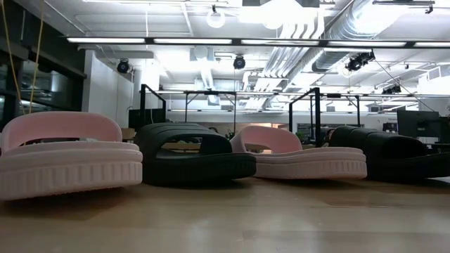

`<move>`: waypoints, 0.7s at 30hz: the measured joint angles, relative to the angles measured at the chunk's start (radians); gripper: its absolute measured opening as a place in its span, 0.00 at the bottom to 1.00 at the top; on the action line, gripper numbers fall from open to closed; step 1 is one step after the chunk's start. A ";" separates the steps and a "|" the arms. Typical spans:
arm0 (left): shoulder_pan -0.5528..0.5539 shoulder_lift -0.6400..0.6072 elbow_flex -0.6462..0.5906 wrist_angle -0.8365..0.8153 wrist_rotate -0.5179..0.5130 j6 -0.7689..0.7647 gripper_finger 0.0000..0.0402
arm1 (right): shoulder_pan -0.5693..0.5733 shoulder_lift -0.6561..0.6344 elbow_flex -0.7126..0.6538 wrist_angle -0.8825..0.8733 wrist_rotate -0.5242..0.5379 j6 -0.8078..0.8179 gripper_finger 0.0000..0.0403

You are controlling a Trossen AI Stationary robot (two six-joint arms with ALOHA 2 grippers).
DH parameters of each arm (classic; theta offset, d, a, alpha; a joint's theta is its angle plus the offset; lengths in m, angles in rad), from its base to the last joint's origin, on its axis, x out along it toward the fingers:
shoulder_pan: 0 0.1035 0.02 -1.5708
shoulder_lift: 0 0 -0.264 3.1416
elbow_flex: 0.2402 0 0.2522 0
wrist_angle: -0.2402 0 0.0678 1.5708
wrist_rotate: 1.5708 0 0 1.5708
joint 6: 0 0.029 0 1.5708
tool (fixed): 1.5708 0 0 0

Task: Pick and place slides into the shelf
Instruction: Put the right black slide on the shelf

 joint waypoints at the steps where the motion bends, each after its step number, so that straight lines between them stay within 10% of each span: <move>1: 0.000 0.000 0.000 0.000 0.000 0.000 0.00 | 0.017 0.007 0.000 -0.012 0.035 0.007 0.00; 21: 0.000 0.000 0.000 -0.010 0.001 0.000 0.00 | 0.291 0.170 0.000 -0.198 0.380 0.263 0.00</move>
